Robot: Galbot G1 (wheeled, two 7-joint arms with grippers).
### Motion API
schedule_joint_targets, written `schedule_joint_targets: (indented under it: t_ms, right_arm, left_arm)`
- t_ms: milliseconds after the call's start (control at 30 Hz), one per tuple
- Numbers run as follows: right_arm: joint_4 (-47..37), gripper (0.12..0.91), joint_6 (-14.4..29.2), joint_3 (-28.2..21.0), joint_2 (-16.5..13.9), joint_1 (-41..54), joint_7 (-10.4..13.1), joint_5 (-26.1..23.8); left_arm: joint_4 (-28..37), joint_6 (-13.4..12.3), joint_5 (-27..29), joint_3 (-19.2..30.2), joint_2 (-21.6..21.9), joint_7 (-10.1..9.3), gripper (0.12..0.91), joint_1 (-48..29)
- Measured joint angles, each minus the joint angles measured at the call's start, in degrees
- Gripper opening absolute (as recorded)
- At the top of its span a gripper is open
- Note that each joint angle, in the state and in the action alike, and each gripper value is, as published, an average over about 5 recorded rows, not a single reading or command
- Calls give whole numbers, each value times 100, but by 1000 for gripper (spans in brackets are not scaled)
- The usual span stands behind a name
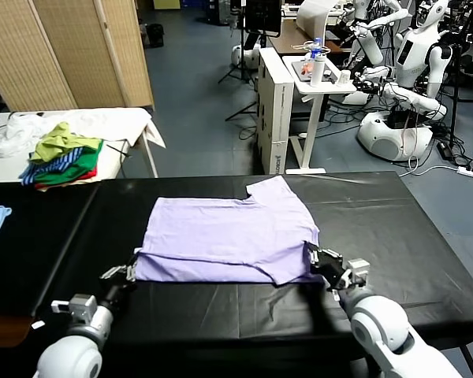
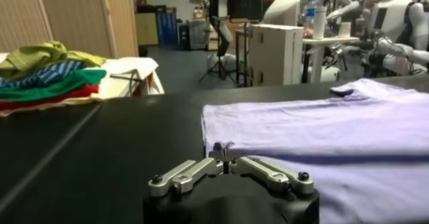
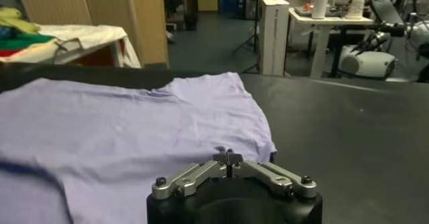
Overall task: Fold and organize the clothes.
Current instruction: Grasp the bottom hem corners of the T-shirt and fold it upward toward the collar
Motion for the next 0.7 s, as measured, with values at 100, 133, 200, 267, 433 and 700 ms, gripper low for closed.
schedule_joint_targets:
  t_ms: [100,133,200,267,433,700]
  right_arm:
    - [3,139,-74,11,5,-7,-37,39]
    - [18,141,-118,24,-2,-21,-53,65]
    - [81,173,-220,65,-31,-71,-72,139]
    - [193,243,-322,127,-76,-149,-81,211]
    - [624,542,-517,375,-234,-479,-79,312]
    - [1263,892,-599,790,-491,-1209,-192,196]
  left_arm:
    - [98,-2,7,24,8,-2,147,-56]
    - [129,-2,8,38,11,-2,147,-77]
    - [189,0,9,75,18,-3,147,-125]
    - [233,14,13,113,24,-3,147,-171]
    - [202,153,31,137,11,-7,174,-166]
    - [-175,367,35,-31,-75,-90,664,214]
